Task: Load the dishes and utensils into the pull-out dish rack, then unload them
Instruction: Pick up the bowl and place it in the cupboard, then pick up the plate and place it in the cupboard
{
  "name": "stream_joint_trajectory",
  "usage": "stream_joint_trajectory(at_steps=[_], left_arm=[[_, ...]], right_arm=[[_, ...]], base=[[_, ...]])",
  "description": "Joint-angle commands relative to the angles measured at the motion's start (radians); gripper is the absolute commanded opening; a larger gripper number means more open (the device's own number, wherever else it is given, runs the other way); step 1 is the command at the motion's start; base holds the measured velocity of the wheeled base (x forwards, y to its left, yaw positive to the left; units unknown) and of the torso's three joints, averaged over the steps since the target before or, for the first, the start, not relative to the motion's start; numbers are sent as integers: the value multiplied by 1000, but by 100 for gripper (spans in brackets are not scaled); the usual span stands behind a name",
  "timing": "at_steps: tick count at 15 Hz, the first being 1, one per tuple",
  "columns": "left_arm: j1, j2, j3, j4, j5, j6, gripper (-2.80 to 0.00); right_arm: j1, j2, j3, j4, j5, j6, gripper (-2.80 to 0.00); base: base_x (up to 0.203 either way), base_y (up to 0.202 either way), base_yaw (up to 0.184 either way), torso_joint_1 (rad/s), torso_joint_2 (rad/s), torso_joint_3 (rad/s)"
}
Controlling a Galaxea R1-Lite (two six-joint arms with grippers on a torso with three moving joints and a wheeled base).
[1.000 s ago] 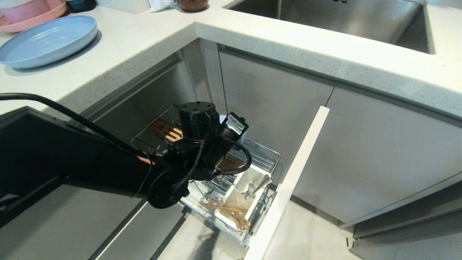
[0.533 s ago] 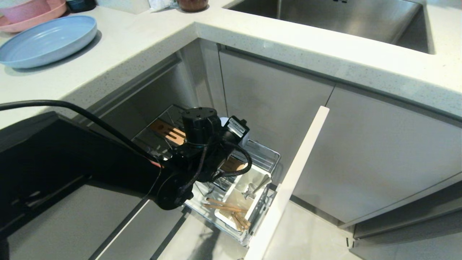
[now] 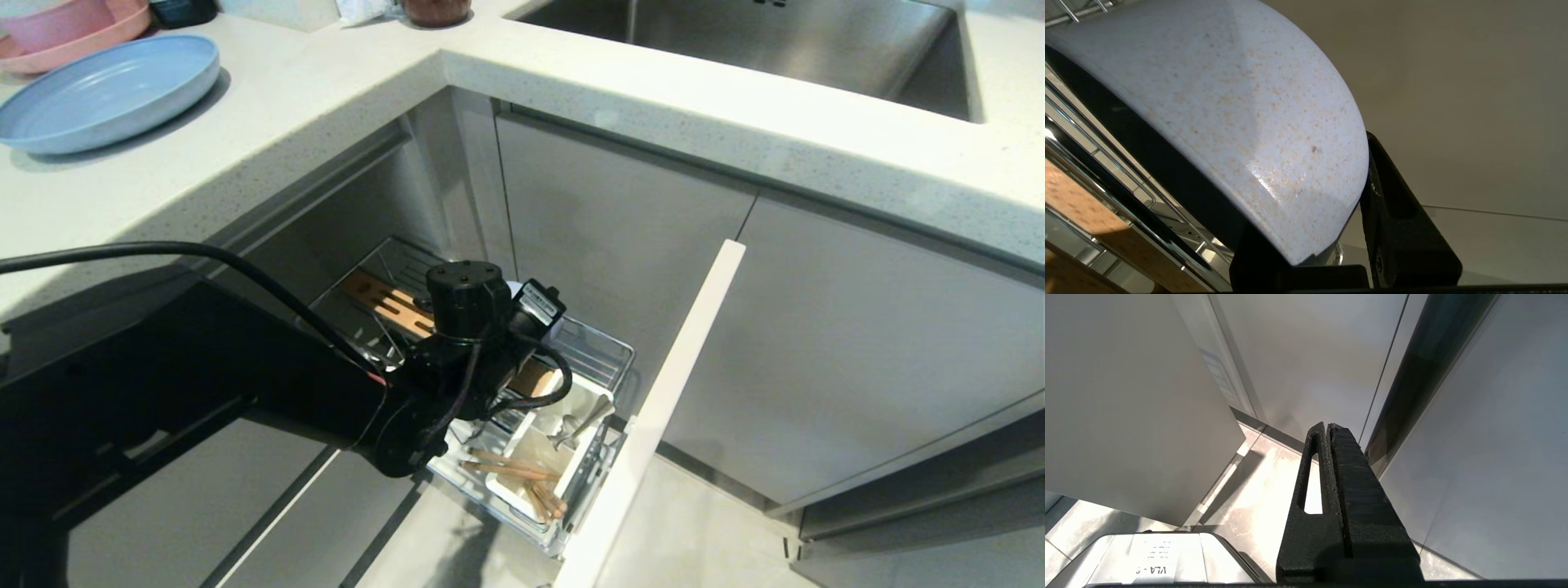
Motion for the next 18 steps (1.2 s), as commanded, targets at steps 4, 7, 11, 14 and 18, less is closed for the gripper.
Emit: stream_joint_trajectory(at_steps=[4, 7, 11, 14, 18], left_arm=[[1, -8, -5, -3, 4, -3, 0], [0, -35, -5, 4, 7, 1, 0], [-3, -98, 1, 20, 15, 14, 0], [-2, -208, 1, 133, 18, 20, 0], [-3, -356, -9, 307, 18, 23, -280]], right_arm=[[0, -4, 2, 0, 0, 0, -280], [0, -4, 2, 0, 0, 0, -280], [0, -4, 2, 0, 0, 0, -280], [0, -4, 2, 0, 0, 0, -280], [0, -3, 2, 0, 0, 0, -280]], base=[[0, 0, 0, 0, 0, 0], [0, 0, 0, 0, 0, 0], [0, 0, 0, 0, 0, 0], [0, 0, 0, 0, 0, 0], [0, 0, 0, 0, 0, 0]])
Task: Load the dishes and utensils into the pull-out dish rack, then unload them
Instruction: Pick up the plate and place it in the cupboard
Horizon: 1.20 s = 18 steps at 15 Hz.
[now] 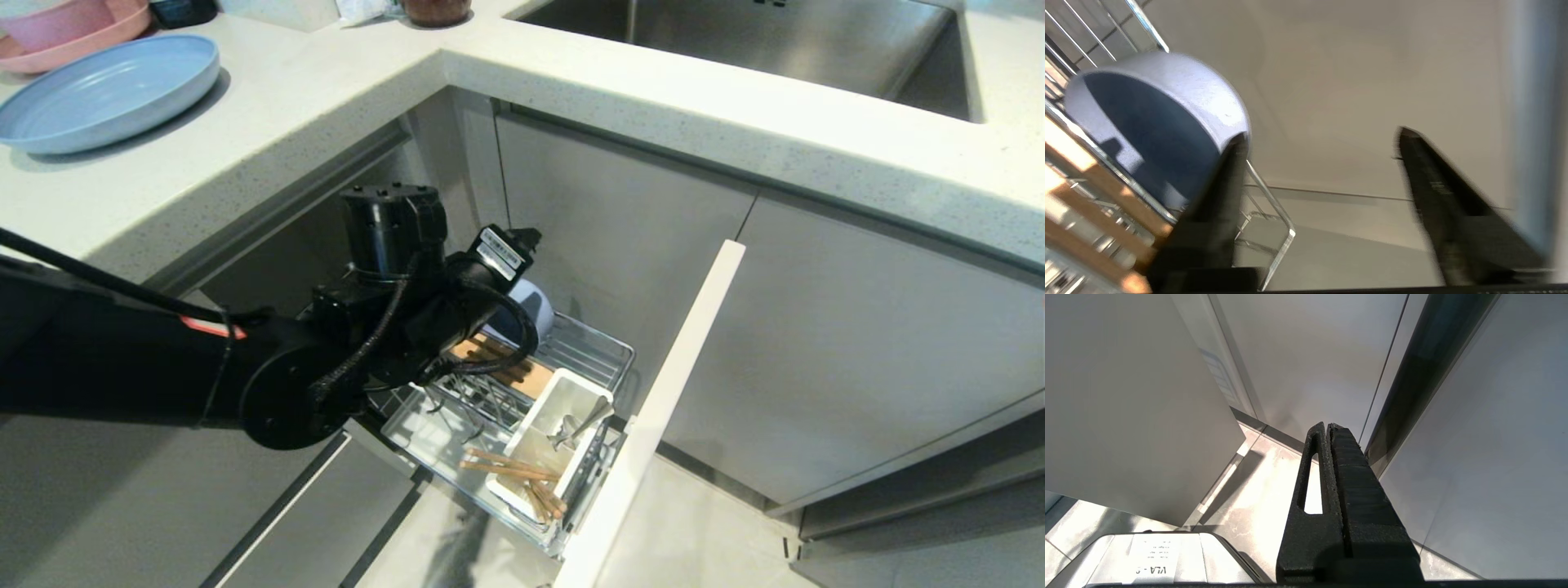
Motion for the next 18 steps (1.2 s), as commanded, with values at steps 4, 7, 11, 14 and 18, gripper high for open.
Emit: stream_joint_trajectory(at_steps=[4, 7, 11, 14, 18], left_arm=[[-40, -189, -15, 117, 17, 67, -280], [-86, -207, -40, 118, 80, 132, -280], [-131, -273, -120, 132, 146, 228, -280], [-124, -372, -229, 264, 231, 375, -280], [3, -498, -311, 567, 257, 531, -280]], right_arm=[[0, -4, 2, 0, 0, 0, -280], [0, -4, 2, 0, 0, 0, -280], [0, -4, 2, 0, 0, 0, -280], [0, -4, 2, 0, 0, 0, -280], [0, -4, 2, 0, 0, 0, -280]], base=[[0, 0, 0, 0, 0, 0], [0, 0, 0, 0, 0, 0], [0, 0, 0, 0, 0, 0], [0, 0, 0, 0, 0, 0], [0, 0, 0, 0, 0, 0]])
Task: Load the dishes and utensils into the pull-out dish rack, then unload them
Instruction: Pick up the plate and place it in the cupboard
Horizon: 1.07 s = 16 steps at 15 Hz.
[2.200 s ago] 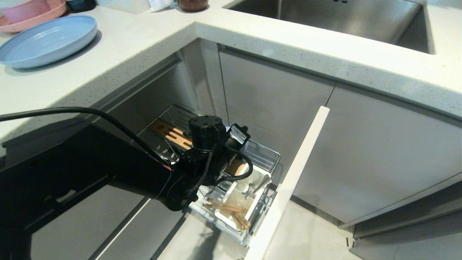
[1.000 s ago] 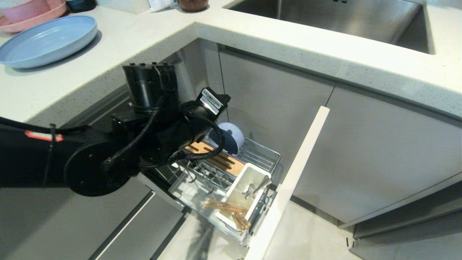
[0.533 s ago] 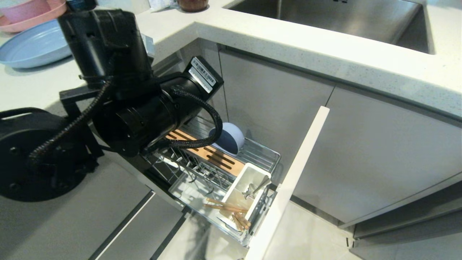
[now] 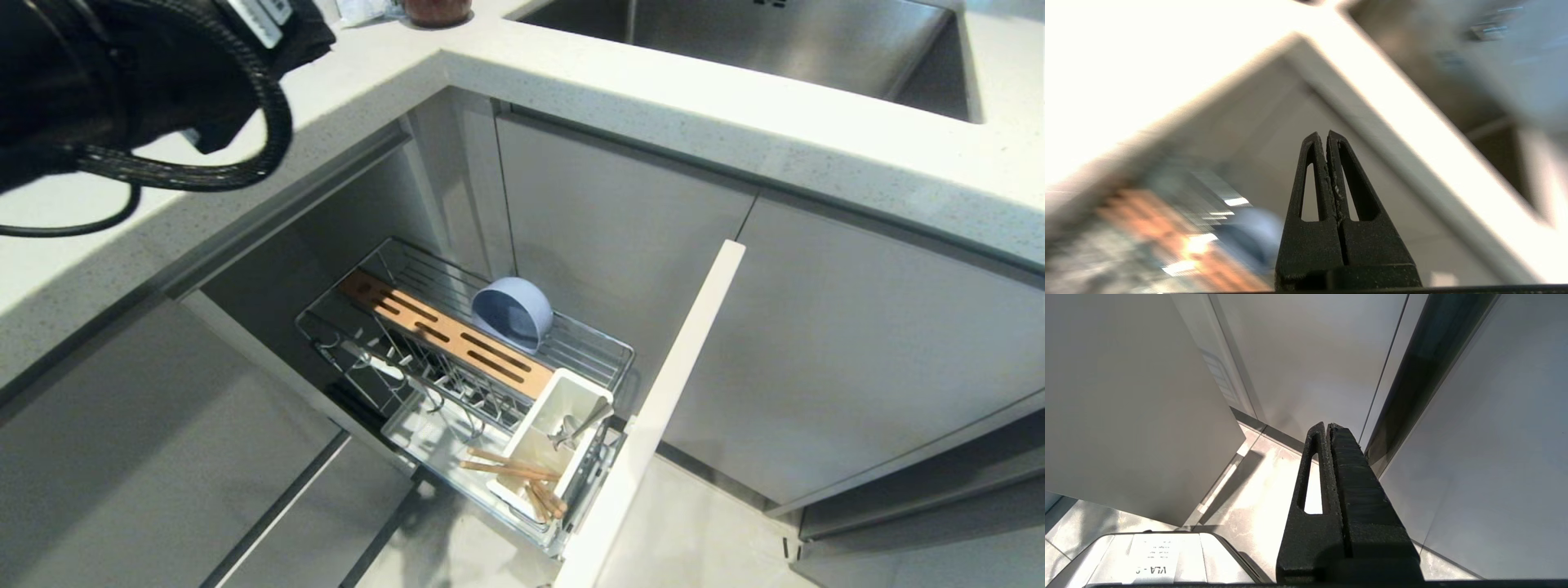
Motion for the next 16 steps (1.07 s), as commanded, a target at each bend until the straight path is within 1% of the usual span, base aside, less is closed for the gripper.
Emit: stream_joint_trajectory(at_steps=[1, 3, 5, 7, 9, 10, 11, 13, 16], left_arm=[[110, -103, -42, 172, -5, 49, -280], [167, -154, -63, 299, -49, 88, -280], [242, -182, -78, 391, -57, 163, -280], [312, -193, -99, 409, -59, 180, -280], [371, -187, -114, 409, -60, 183, -280], [407, -173, -120, 408, -60, 184, -210], [441, -157, -130, 406, -59, 184, 0], [504, -111, -161, 398, -59, 182, 0], [539, -52, -178, 372, -57, 181, 0]], right_arm=[[0, -4, 2, 0, 0, 0, -280], [0, -4, 2, 0, 0, 0, -280], [0, -4, 2, 0, 0, 0, -280], [0, -4, 2, 0, 0, 0, -280], [0, -2, 2, 0, 0, 0, -280], [0, -4, 2, 0, 0, 0, -280], [0, -4, 2, 0, 0, 0, -280], [0, -4, 2, 0, 0, 0, -280], [0, -4, 2, 0, 0, 0, -280]], base=[[0, 0, 0, 0, 0, 0], [0, 0, 0, 0, 0, 0], [0, 0, 0, 0, 0, 0], [0, 0, 0, 0, 0, 0], [0, 0, 0, 0, 0, 0], [0, 0, 0, 0, 0, 0], [0, 0, 0, 0, 0, 0], [0, 0, 0, 0, 0, 0], [0, 0, 0, 0, 0, 0]])
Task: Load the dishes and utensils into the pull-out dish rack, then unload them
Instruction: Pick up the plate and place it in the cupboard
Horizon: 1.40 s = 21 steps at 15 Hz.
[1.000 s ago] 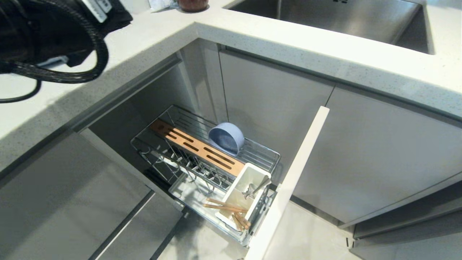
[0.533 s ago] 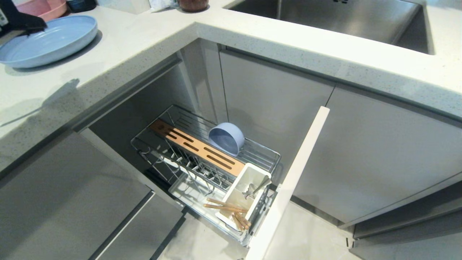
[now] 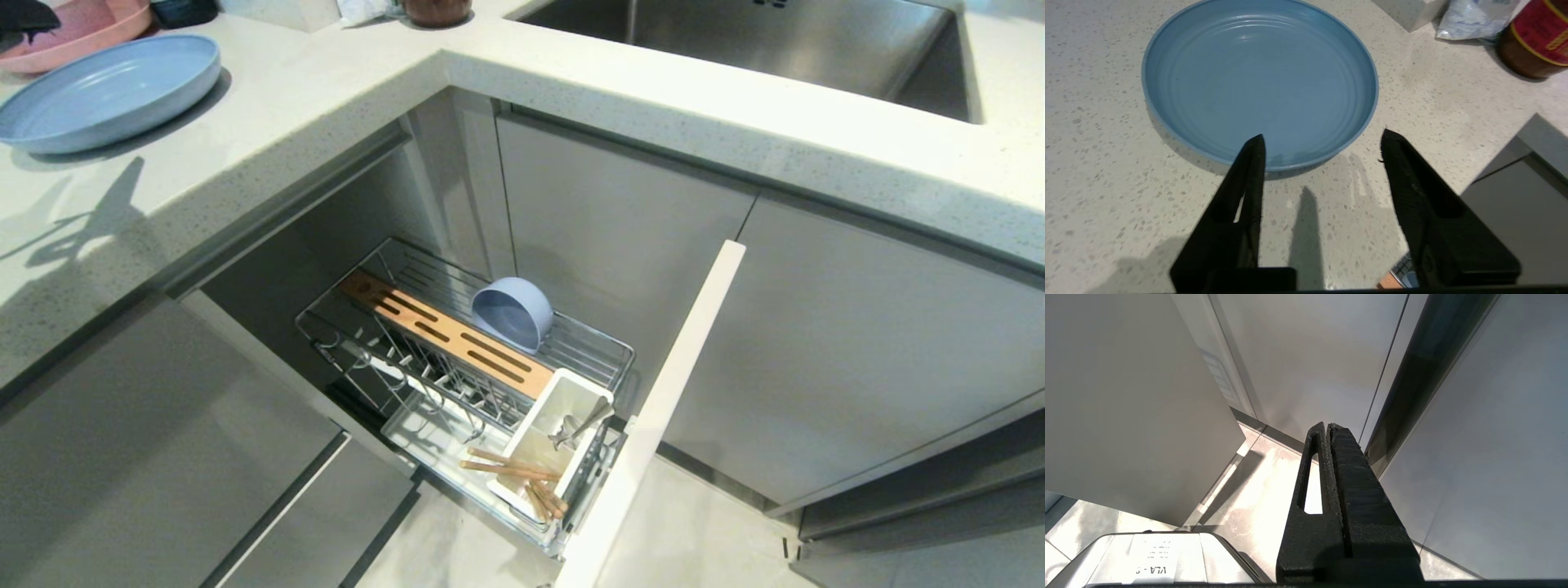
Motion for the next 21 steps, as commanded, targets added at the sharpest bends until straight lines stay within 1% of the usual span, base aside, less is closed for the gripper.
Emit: stream_joint_trajectory(at_steps=[1, 2, 3, 6, 10, 13, 15, 21], left_arm=[[18, 69, -35, -8, 1, 8, 0], [17, 96, -68, -15, 1, 32, 0], [18, 123, -89, -25, 1, 72, 0], [13, 176, -113, -28, 4, 84, 0], [9, 279, -184, -30, 6, 82, 0], [8, 338, -220, -52, 3, 63, 0], [8, 358, -227, -69, 4, 48, 0], [8, 388, -237, -67, 3, 49, 0]], right_arm=[[0, -4, 2, 0, 0, 0, -280], [0, -4, 2, 0, 0, 0, -280], [0, -4, 2, 0, 0, 0, -280], [0, -4, 2, 0, 0, 0, -280], [0, -3, 2, 0, 0, 0, -280], [0, -4, 2, 0, 0, 0, -280], [0, -4, 2, 0, 0, 0, -280], [0, -4, 2, 0, 0, 0, -280]], base=[[0, 0, 0, 0, 0, 0], [0, 0, 0, 0, 0, 0], [0, 0, 0, 0, 0, 0], [0, 0, 0, 0, 0, 0], [0, 0, 0, 0, 0, 0], [0, 0, 0, 0, 0, 0], [0, 0, 0, 0, 0, 0], [0, 0, 0, 0, 0, 0]])
